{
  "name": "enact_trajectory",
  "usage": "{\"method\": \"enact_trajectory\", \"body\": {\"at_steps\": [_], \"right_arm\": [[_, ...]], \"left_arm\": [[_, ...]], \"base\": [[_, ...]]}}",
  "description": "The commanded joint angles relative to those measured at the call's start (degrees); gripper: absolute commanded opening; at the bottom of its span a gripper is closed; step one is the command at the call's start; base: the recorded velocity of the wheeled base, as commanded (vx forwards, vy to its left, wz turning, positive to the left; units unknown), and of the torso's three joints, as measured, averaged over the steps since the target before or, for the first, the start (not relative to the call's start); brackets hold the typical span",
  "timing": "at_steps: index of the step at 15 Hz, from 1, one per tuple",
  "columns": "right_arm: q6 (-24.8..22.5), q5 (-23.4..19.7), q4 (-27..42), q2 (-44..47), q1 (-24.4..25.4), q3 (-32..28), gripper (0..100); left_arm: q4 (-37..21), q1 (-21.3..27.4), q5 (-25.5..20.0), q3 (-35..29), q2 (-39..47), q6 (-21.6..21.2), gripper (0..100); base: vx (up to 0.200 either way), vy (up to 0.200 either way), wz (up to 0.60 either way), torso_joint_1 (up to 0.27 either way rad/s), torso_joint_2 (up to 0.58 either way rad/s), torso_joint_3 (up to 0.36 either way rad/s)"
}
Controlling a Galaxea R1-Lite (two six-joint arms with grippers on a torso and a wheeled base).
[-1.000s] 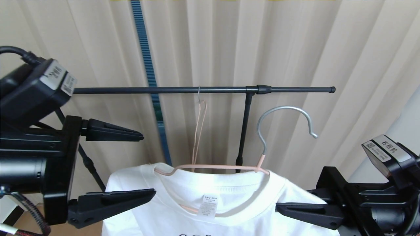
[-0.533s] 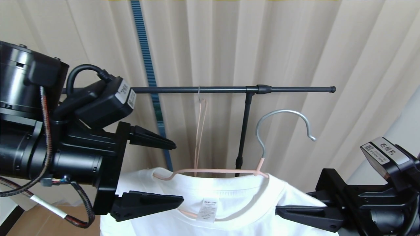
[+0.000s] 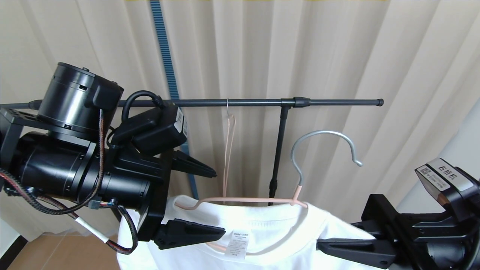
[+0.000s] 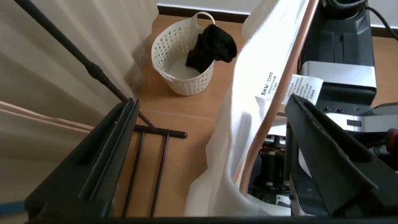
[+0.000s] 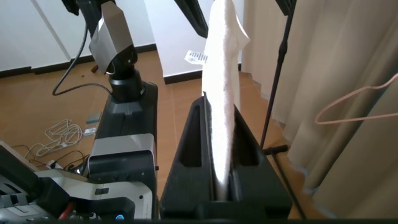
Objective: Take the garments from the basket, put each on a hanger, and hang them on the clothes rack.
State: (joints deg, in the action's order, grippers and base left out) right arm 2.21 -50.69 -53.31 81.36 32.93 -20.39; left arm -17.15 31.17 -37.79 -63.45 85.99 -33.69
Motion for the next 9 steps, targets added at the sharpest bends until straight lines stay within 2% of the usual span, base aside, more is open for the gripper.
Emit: {"method": "enact_trajectory", "body": {"at_steps": [1,5,9], "right_arm": [[0.0,0.0,0.0,-0.1,0.0,0.0,0],[-0.1,0.0,0.0,-0.7,0.0,0.0,0],[-0.1,0.0,0.0,-1.3,0.0,0.0,0]], "left_arm": [[-0.1,-0.1,0.0,0.0,0.2,-0.1,100],[-0.2,-0.4,0.1,0.9,0.5,-2.1,100],[-0.2,-0.4,0.1,1.4,0.5,-2.3,100]], "base": [[0.0,0.0,0.0,0.0,0.0,0.0],[0.0,0.0,0.0,0.0,0.0,0.0],[0.0,0.0,0.0,0.0,0.0,0.0]]}}
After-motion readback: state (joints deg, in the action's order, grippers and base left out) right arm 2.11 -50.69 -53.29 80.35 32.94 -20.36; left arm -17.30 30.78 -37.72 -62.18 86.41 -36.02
